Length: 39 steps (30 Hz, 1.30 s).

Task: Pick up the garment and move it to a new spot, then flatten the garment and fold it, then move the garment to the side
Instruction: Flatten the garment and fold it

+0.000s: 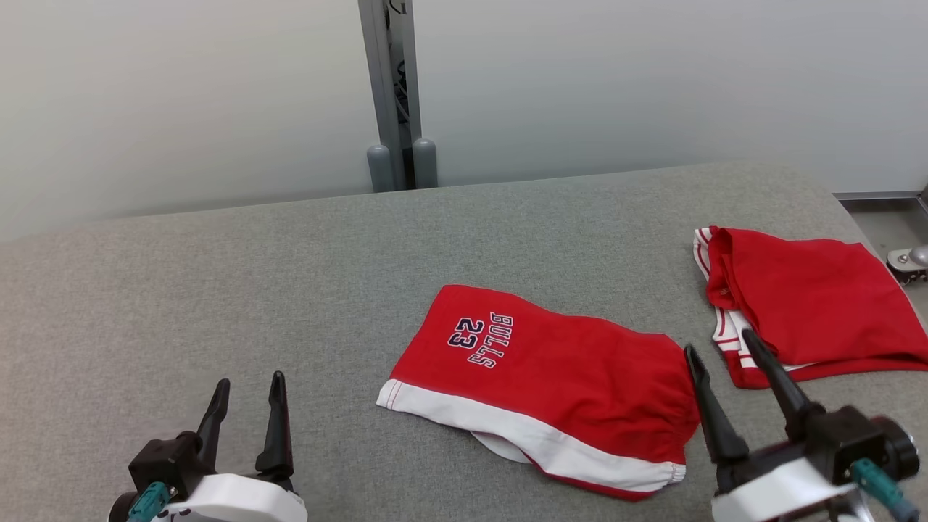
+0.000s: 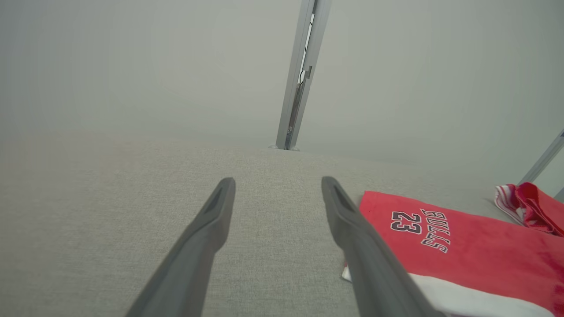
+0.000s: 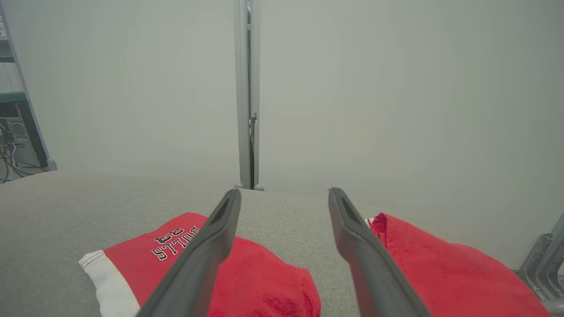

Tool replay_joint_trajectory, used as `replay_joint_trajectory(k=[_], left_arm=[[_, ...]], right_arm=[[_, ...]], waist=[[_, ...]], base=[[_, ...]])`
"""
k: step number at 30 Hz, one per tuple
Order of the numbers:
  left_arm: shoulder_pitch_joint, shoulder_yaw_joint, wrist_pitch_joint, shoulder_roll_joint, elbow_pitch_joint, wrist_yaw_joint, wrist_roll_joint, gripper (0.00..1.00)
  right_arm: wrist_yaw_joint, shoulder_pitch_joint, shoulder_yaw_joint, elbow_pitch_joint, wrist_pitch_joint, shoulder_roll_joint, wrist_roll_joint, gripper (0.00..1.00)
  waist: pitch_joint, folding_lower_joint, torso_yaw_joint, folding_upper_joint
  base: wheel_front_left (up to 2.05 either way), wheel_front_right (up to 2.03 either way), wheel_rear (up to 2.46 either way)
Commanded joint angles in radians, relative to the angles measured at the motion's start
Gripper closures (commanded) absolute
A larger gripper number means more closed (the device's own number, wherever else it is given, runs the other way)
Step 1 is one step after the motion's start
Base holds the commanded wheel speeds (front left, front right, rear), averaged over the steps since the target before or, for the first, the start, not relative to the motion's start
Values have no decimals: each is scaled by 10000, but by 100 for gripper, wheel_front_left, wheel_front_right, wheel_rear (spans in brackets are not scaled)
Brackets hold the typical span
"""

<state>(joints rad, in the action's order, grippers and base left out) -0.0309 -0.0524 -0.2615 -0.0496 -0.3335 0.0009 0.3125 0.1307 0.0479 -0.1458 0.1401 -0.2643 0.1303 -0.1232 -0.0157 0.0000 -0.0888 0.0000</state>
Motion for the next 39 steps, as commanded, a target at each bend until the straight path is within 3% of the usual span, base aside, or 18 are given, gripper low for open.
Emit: replay_joint_trajectory(k=[1, 9, 13, 26, 39], left_arm=[[-210, -18, -38, -31, 11, -14, 90, 0], [-240, -310, -40, -35, -144, 92, 282, 0], [-288, -273, -40, -34, -172, 138, 295, 0], [-378, -358, -39, -33, -319, -96, -63, 0], [-314, -299, -39, -29, -436, -257, -356, 0]], right_arm=[[1, -253, -52, 14, 3, 59, -85, 0], [1, -1325, -807, 684, 1, 423, -267, 0], [1, -1421, -663, 1370, 3, 456, -581, 0], [1, -613, -962, 3661, 3, 95, -2154, 0], [1, -305, -1285, 4615, 3, 127, -2756, 0]], waist=[[29, 0, -32, 0], [147, 0, -169, 0], [149, 0, -193, 0], [243, 0, 171, 0], [251, 0, 670, 0]], base=[[0, 0, 0], [0, 0, 0], [0, 0, 0], [0, 0, 0], [0, 0, 0]])
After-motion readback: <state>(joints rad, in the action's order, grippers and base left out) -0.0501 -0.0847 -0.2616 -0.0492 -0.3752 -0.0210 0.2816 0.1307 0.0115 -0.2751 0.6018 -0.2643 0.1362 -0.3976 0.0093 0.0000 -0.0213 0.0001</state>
